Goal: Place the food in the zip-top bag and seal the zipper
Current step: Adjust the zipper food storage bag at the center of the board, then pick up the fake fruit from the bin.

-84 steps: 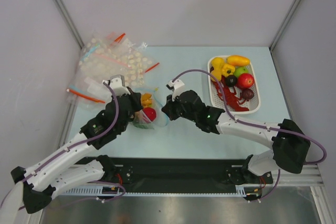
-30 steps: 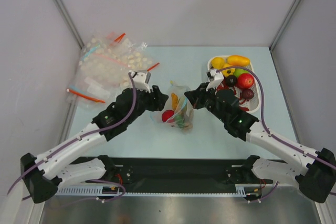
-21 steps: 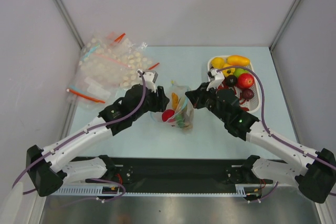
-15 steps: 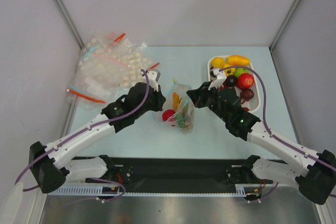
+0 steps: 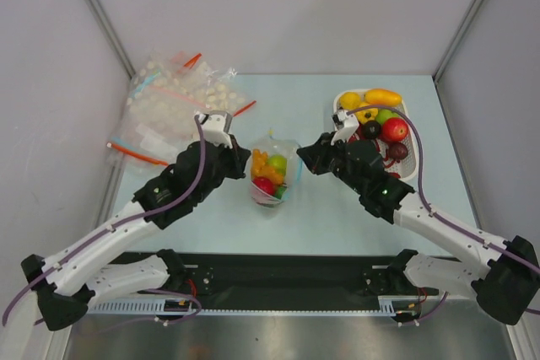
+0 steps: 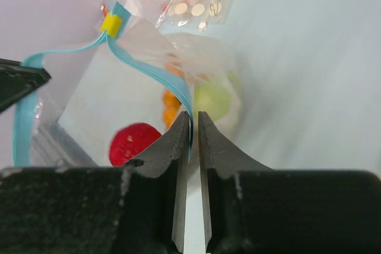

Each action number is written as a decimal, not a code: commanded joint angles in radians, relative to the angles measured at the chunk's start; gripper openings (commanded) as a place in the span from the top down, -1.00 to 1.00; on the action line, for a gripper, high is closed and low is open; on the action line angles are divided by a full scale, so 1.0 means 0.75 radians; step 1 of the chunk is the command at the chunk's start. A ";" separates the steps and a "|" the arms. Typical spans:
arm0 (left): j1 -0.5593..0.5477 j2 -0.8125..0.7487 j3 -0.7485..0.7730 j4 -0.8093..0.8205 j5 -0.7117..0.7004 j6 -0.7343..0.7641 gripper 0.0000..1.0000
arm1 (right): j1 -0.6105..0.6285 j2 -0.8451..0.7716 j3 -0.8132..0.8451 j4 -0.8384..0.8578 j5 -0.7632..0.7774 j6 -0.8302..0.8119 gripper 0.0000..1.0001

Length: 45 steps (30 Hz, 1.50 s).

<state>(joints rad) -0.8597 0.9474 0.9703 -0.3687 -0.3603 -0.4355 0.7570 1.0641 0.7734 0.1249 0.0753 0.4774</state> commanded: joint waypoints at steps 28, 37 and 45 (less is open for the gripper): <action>-0.020 0.140 0.026 0.070 -0.011 0.037 0.99 | -0.485 0.135 0.102 -0.011 0.274 0.038 -0.57; -0.020 0.117 0.003 0.085 0.022 0.061 0.98 | -0.696 0.571 0.294 0.107 0.125 0.047 -0.54; -0.020 0.072 -0.024 0.097 0.020 0.061 0.99 | -0.703 0.874 0.515 0.046 0.116 -0.009 -0.55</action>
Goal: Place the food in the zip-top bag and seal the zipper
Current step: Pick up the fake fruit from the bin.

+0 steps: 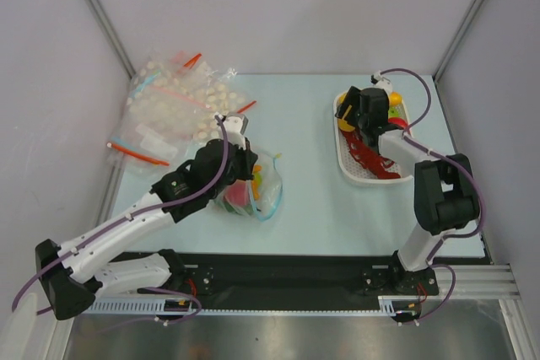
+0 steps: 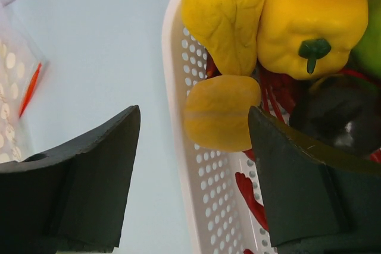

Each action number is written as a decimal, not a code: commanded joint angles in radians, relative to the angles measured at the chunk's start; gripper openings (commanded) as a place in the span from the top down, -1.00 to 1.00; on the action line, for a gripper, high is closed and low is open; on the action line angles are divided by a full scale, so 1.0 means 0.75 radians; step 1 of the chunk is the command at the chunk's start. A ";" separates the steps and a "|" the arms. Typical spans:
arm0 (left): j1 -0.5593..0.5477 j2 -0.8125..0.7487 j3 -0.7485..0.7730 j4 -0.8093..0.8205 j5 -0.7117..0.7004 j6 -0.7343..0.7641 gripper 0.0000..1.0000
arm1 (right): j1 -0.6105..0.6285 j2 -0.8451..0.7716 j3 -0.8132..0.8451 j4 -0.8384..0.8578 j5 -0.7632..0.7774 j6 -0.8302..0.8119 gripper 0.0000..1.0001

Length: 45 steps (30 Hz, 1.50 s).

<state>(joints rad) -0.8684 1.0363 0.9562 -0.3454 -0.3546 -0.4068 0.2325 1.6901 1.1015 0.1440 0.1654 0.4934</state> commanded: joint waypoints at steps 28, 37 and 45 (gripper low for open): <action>-0.008 -0.063 -0.023 0.086 0.000 0.019 0.99 | -0.050 -0.100 -0.068 0.055 -0.112 0.095 0.36; -0.008 -0.060 -0.021 0.086 0.000 0.019 0.99 | 0.005 -0.441 -0.117 -0.098 -0.206 0.027 0.39; -0.008 -0.054 -0.031 0.090 -0.045 0.007 1.00 | 0.442 -0.779 -0.319 0.000 -0.337 -0.095 0.36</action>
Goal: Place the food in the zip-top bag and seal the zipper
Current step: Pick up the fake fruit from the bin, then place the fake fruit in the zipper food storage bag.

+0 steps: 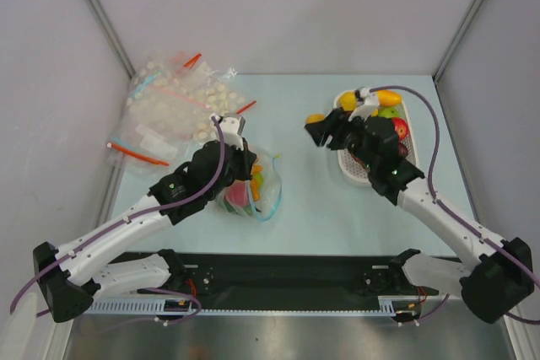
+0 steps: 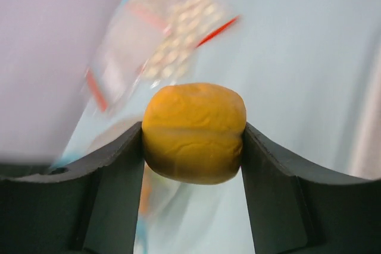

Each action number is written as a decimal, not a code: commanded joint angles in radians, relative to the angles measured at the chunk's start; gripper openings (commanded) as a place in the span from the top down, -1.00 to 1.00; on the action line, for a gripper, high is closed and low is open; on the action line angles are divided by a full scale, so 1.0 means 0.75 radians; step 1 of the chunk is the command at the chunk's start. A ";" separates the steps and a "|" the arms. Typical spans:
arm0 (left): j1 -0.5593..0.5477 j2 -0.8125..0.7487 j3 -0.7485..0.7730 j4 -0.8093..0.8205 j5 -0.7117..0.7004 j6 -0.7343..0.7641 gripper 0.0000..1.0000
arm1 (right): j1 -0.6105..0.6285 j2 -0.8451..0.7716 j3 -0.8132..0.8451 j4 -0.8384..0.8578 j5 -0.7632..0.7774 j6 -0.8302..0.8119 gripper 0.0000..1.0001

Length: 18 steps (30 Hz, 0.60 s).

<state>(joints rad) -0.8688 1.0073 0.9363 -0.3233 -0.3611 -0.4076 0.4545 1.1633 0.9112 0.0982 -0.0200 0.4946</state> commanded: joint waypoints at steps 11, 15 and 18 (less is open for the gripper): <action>-0.007 -0.044 -0.007 0.024 -0.195 -0.033 0.99 | 0.607 -0.154 -0.227 0.323 -0.188 -0.355 0.34; -0.007 -0.099 -0.035 0.046 -0.230 -0.064 0.99 | 0.713 -0.058 -0.180 0.309 -0.121 -0.412 0.33; -0.007 -0.144 -0.072 0.114 -0.153 -0.058 0.99 | 0.746 0.017 -0.149 0.284 -0.068 -0.445 0.33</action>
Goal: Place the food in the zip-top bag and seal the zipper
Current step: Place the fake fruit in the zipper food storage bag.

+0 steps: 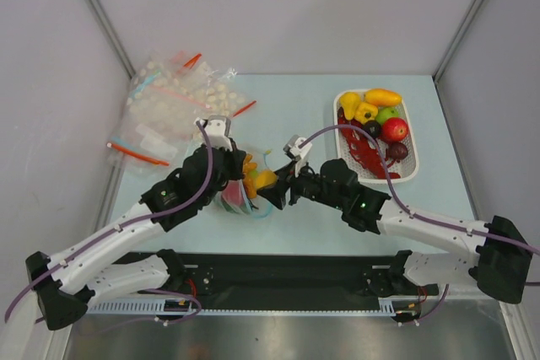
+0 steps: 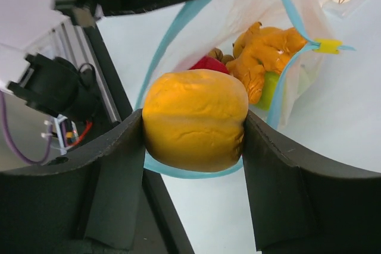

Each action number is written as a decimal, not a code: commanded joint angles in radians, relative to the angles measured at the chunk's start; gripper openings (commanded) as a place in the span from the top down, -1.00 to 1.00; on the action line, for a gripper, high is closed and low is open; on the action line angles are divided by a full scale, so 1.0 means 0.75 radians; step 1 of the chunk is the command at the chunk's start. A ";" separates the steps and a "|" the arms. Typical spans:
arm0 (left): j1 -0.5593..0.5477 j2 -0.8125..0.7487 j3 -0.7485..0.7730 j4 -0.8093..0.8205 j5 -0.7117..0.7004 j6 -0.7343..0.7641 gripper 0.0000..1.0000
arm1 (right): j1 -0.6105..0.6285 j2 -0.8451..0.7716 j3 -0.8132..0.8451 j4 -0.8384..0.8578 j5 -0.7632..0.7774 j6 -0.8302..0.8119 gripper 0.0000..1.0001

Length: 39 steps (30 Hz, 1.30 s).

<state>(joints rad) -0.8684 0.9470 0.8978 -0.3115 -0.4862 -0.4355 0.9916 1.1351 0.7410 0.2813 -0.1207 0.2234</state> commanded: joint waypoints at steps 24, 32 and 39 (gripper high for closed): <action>-0.008 -0.109 -0.058 0.174 0.192 -0.027 0.99 | 0.130 0.131 0.133 -0.001 0.410 -0.097 -0.68; -0.006 -0.111 -0.029 0.035 -0.110 -0.113 0.99 | 0.142 0.074 0.159 -0.105 0.575 -0.036 -0.30; -0.006 -0.215 -0.078 0.021 -0.305 -0.178 0.99 | 0.140 0.125 0.243 -0.267 0.670 0.072 -0.25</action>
<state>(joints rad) -0.8684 0.8310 0.8375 -0.3088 -0.6106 -0.5282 1.0935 1.2179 0.8604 0.1295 0.3149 0.2356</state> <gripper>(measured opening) 0.008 0.630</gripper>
